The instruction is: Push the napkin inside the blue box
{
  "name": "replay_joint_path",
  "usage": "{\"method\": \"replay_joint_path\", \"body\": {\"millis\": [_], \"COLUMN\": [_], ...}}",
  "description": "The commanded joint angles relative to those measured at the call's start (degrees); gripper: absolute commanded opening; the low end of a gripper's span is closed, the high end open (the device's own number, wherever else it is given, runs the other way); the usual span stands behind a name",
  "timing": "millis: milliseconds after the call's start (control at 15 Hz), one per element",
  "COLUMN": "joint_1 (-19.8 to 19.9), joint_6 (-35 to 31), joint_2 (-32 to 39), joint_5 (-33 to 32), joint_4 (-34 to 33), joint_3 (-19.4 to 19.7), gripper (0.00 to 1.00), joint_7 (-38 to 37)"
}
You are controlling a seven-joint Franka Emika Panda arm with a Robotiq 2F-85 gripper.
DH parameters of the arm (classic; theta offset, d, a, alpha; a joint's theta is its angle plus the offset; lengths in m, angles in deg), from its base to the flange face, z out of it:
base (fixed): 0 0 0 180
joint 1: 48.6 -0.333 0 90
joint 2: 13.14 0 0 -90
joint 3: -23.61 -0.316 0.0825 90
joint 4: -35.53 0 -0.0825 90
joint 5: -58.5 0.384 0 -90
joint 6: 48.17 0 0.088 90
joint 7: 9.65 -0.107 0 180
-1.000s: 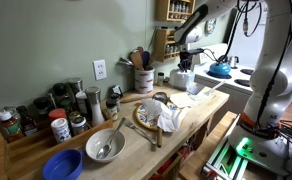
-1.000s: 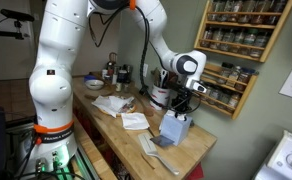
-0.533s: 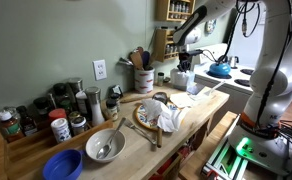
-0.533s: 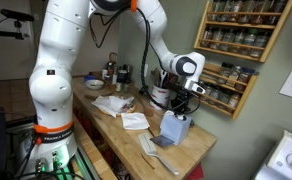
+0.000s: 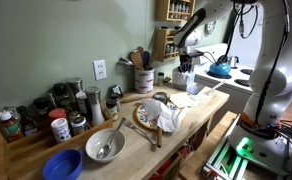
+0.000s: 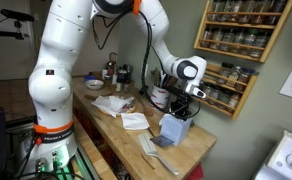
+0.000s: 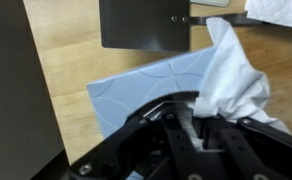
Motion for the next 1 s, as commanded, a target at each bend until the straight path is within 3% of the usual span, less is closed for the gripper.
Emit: {"method": "replay_joint_path", "body": {"millis": [0, 200, 267, 333, 400, 667, 933], "joint_1": [1.81, 2.69, 2.78, 2.71, 2.76, 2.68, 2.56], "joint_6": [-2.09, -3.18, -3.88, -4.08, -4.23, -4.68, -4.89], "joint_2": [-0.72, -2.25, -2.54, -2.69, -2.88, -3.63, -4.61], "joint_5": [2.28, 3.13, 3.11, 2.84, 2.95, 3.39, 2.99], "joint_4": [0.81, 1.46, 1.65, 1.68, 1.71, 1.84, 2.25], "joint_3": [0.37, 0.57, 0.63, 0.66, 0.58, 0.41, 0.65], "gripper": [0.55, 0.77, 0.66, 0.37, 0.35, 0.04, 0.03], "joint_7": [2.08, 3.59, 3.99, 4.0, 4.44, 5.27, 5.25]}}
